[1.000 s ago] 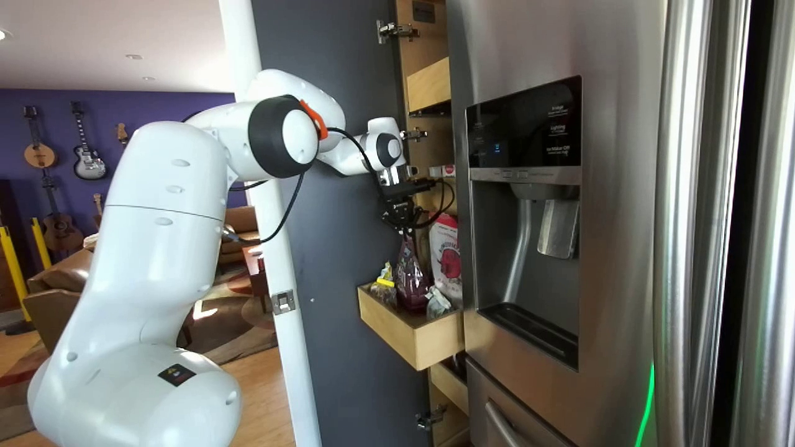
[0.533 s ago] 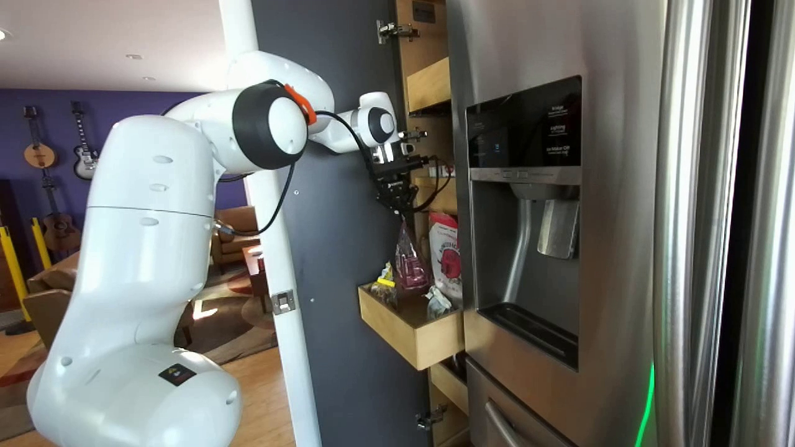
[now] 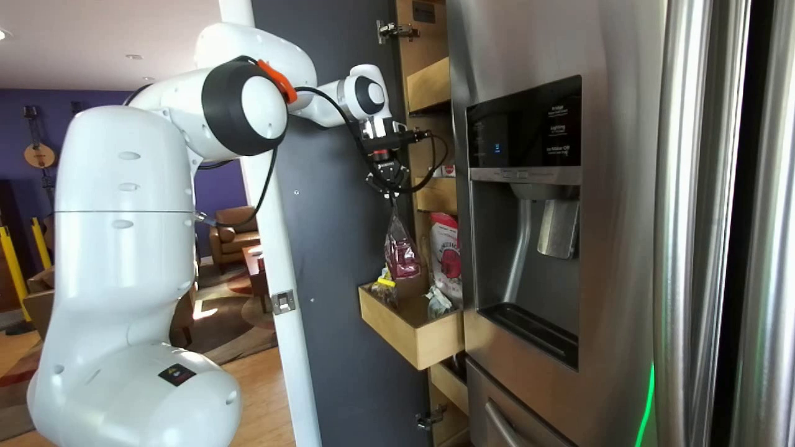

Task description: Pick up the basmati rice from the pulled out tray and put it at the front of the pulled out tray

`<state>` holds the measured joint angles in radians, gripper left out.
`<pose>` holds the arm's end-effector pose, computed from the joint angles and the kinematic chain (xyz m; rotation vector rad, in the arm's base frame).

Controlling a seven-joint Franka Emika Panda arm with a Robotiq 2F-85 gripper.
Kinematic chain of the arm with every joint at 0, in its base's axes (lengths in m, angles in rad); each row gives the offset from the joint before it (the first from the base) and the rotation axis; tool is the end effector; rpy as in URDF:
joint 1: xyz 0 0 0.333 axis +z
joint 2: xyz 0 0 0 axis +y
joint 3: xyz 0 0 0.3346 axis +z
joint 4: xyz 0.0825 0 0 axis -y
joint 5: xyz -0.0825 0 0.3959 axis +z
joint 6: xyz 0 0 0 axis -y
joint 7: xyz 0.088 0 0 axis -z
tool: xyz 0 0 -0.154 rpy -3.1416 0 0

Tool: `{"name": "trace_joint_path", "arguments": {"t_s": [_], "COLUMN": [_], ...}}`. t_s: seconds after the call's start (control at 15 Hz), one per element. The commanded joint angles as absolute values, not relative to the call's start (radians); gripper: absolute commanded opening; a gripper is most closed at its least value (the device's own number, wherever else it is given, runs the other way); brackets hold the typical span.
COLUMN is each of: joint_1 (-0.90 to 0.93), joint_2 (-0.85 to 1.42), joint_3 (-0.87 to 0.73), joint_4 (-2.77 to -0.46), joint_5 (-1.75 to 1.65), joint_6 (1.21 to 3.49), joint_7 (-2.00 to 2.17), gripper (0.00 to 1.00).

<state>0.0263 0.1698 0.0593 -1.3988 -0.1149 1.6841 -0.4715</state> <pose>0.6380 0.0351 0.5903 2.8951 0.8357 0.1410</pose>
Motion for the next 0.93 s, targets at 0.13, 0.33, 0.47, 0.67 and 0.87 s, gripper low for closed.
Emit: {"name": "trace_joint_path", "arguments": {"t_s": [0.13, 0.33, 0.47, 0.67, 0.87], "joint_1": [0.006, 0.000, -0.004, -0.008, -0.011], "joint_2": [0.119, 0.119, 0.128, 0.135, 0.144], "joint_3": [0.049, 0.040, 0.034, 0.029, 0.026], "joint_4": [-1.411, -1.427, -1.429, -1.448, -1.467], "joint_5": [-0.130, -0.146, -0.155, -0.158, -0.157], "joint_6": [1.570, 1.570, 1.572, 1.564, 1.550], "joint_7": [-0.618, -0.667, -0.690, -0.714, -0.725], "gripper": [0.01, 0.01, 0.01, 0.01, 0.01]}}
